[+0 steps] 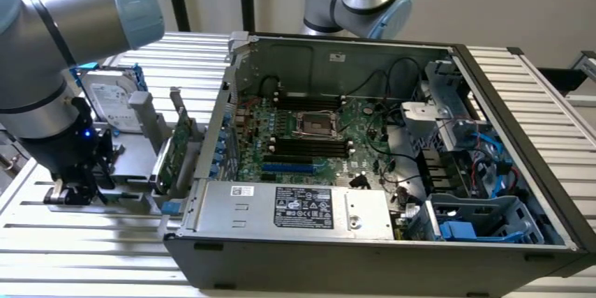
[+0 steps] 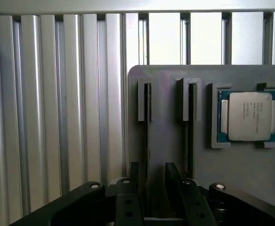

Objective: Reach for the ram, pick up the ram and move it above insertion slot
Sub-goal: 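Pick up the ram and move it above insertion slot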

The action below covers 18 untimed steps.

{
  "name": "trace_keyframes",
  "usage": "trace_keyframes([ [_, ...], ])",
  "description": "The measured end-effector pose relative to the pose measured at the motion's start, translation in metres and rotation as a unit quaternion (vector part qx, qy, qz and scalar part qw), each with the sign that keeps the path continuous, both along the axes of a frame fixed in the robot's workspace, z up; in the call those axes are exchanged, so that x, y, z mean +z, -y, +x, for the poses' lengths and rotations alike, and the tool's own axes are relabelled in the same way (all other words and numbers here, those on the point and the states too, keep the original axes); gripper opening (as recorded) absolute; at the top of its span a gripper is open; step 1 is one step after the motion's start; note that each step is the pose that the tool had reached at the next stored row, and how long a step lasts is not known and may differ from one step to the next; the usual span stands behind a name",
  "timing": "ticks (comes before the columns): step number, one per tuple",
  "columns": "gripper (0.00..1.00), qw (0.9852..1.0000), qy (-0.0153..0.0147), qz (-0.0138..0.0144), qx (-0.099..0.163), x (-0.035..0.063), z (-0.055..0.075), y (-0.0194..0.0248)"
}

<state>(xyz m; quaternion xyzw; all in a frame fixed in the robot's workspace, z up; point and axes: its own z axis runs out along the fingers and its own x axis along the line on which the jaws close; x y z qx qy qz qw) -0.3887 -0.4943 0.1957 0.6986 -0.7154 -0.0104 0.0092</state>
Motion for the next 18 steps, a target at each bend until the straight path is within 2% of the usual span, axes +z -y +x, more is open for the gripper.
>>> trace_keyframes([
  [1, 0.36, 1.0000, -0.0002, 0.0000, 0.000, -0.0001, 0.0003, 0.0000],
  [2, 0.28, 1.0000, -0.0005, 0.0000, 0.000, 0.0000, 0.0005, 0.0000],
  [4, 0.28, 1.0000, -0.0010, -0.0001, 0.000, -0.0001, 0.0008, 0.0001],
  [5, 0.21, 1.0000, -0.0013, -0.0001, 0.000, -0.0001, 0.0009, 0.0001],
  [9, 0.19, 1.0000, -0.0016, 0.0000, 0.000, 0.0000, 0.0009, 0.0000],
  [10, 0.14, 1.0000, -0.0016, 0.0000, 0.000, 0.0000, 0.0010, 0.0000],
  [14, 0.14, 1.0000, -0.0015, 0.0002, 0.000, -0.0001, 0.0010, 0.0000],
  [16, 0.14, 1.0000, -0.0016, 0.0023, 0.000, 0.0001, 0.0010, 0.0001],
  [18, 0.14, 1.0000, -0.0016, 0.0077, 0.000, 0.0000, 0.0010, 0.0002],
])
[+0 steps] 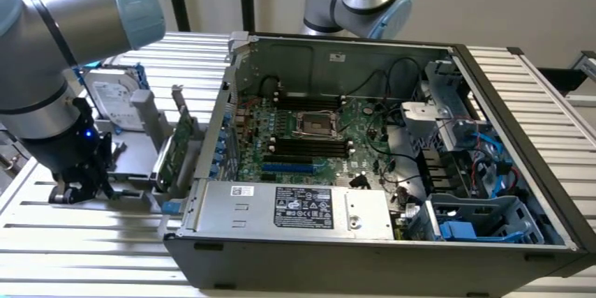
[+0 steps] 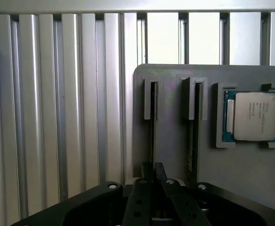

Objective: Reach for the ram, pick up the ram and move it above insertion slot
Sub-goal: 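Pick up the ram and move it above insertion slot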

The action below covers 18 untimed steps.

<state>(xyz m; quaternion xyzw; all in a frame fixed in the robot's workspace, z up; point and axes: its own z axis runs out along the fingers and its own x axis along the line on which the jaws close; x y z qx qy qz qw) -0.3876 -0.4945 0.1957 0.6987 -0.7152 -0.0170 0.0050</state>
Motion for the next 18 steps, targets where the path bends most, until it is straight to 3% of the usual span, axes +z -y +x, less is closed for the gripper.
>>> trace_keyframes([
  [3, 0.14, 1.0000, 0.0001, 0.0087, 0.000, 0.0000, 0.0000, 0.0002],
  [5, 0.14, 0.9999, 0.0000, 0.0112, 0.000, 0.0000, -0.0001, 0.0004],
  [12, 0.14, 0.9999, -0.0012, 0.0127, 0.000, 0.0005, 0.0000, 0.0009],
  [18, 0.14, 0.9999, -0.0041, 0.0127, 0.000, 0.0054, 0.0003, 0.0011],
])
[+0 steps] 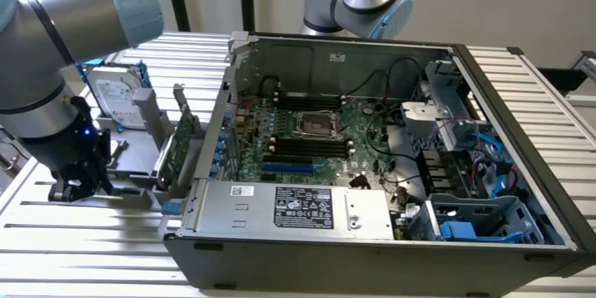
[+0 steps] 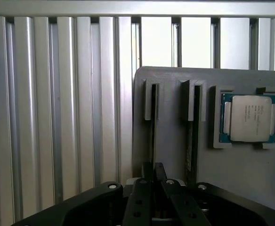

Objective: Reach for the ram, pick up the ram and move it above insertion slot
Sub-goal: 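Pick up the ram and move it above insertion slot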

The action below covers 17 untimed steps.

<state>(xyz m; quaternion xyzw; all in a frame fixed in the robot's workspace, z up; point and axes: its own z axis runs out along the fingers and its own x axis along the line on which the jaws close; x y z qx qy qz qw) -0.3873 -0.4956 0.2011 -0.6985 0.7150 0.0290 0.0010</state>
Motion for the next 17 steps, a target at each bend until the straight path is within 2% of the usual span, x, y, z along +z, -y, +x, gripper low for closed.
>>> trace_keyframes([
  [11, 0.14, 1.0000, -0.0034, 0.0001, 0.000, 0.0198, 0.001, 0.0000],
  [17, 0.14, 1.0000, -0.0035, 0.0008, 0.000, 0.0402, 0.003, 0.0000],
])
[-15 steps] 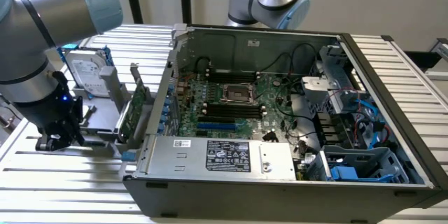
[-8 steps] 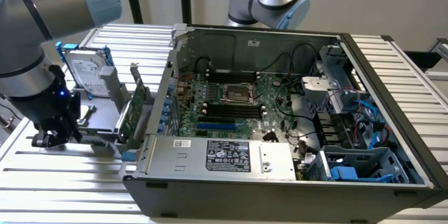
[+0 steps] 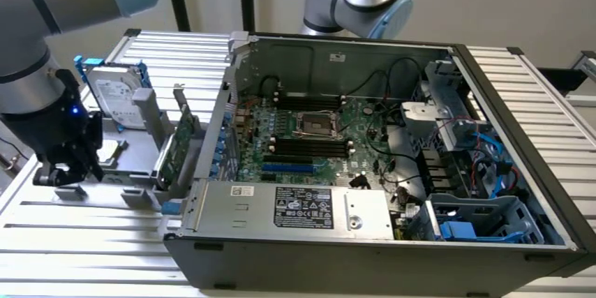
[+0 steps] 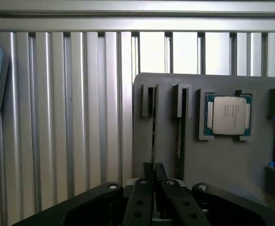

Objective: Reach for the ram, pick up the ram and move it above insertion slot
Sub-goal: 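Pick up the ram and move it above insertion slot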

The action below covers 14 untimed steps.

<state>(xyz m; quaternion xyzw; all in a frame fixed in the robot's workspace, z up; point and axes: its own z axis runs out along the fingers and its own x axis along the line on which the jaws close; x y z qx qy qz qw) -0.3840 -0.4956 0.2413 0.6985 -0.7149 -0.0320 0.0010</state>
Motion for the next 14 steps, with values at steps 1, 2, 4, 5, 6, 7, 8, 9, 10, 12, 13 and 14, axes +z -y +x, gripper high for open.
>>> trace_keyframes([
  [1, 0.14, 1.0000, -0.0001, 0.0004, 0.000, 0.0041, 0.001, 0.0000],
  [2, 0.14, 1.0000, 0.0000, 0.0009, 0.000, 0.0081, 0.002, 0.0000],
  [4, 0.14, 1.0000, -0.0001, 0.0020, 0.000, 0.0163, 0.004, 0.0000],
  [5, 0.14, 1.0000, 0.0000, 0.0028, 0.001, 0.0205, 0.006, -0.0001],
  [6, 0.14, 1.0000, 0.0000, 0.0035, 0.001, 0.0244, 0.008, -0.0001],
  [7, 0.14, 1.0000, 0.0000, 0.0042, 0.001, 0.0284, 0.010, 0.0000],
  [8, 0.14, 1.0000, 0.0000, 0.0049, 0.002, 0.0324, 0.012, -0.0001],
  [9, 0.14, 1.0000, 0.0000, 0.0056, 0.002, 0.0368, 0.015, 0.0000],
  [10, 0.14, 1.0000, 0.0000, 0.0062, 0.003, 0.0412, 0.017, 0.0000],
  [12, 0.14, 1.0000, 0.0000, 0.0075, 0.004, 0.0497, 0.022, -0.0001],
  [13, 0.14, 1.0000, 0.0000, 0.0081, 0.004, 0.0539, 0.024, 0.0000],
  [14, 0.14, 0.9999, 0.0000, 0.0089, 0.005, 0.0581, 0.027, 0.0000],
])
